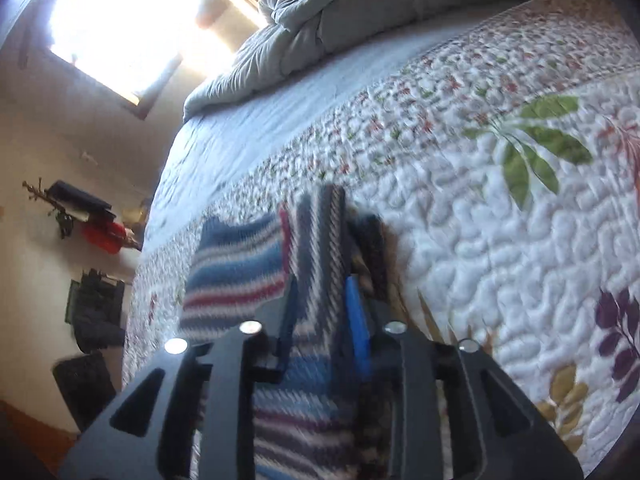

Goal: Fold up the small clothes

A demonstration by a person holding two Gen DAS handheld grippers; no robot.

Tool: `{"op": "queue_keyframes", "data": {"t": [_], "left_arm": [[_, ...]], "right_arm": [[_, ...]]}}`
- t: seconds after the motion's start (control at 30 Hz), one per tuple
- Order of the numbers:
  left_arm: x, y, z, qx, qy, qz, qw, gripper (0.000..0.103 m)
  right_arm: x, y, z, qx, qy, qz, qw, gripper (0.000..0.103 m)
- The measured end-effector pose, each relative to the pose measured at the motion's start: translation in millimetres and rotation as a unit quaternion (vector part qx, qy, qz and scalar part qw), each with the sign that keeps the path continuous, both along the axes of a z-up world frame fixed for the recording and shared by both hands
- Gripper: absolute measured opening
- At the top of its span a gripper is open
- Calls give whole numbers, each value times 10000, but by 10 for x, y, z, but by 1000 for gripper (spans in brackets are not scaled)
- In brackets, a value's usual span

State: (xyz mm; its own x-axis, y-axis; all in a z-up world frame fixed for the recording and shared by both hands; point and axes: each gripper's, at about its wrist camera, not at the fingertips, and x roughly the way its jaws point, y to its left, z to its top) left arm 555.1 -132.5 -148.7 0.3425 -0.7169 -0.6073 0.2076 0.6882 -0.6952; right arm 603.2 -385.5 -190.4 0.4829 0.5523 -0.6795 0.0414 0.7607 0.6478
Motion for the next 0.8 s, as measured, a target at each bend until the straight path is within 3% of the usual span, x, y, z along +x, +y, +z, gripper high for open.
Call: {"op": "queue_keyframes", "data": {"t": [0.13,0.23,0.3,0.33,0.37,0.53,0.6,0.67,0.7,0.77,0.8], "left_arm": [[85,37,-122,-169,278,-13,9995,90],[104,61,-165,-264,331,-32,9991,90],[117,88,-203,-358,379,-23,9986,90],[130,98,-225,-401,404,-20,9984,91],[135,109,-253,-433,436,-12,9981,91],[145,123,-268,-482,504,-25,9976,91],[136,149,-213,-464,490,-58,9977,91],[115,163,-112,-436,369,-54,9984,91],[113,171,-80,-427,327,-39,9985,91],[123,190,-51,-412,314,-16,9987,91],[133,204,-42,-393,316,11,9987,91]], "right_arm": [[459,145,-72,7,248,103,9996,44],[663,196,-155,-264,392,49,9989,44],[724,218,-188,-393,432,67,9983,32],[731,228,-221,-488,460,81,9977,16],[760,233,-248,-603,518,81,9968,9],[765,197,-371,-747,612,65,9953,11],[735,162,-254,-752,485,-38,9960,18],[717,123,-189,-628,463,-109,9969,38],[712,125,-181,-594,473,-116,9970,41],[710,181,-217,-651,564,-9,9963,38],[718,223,-250,-760,583,42,9954,28]]}}
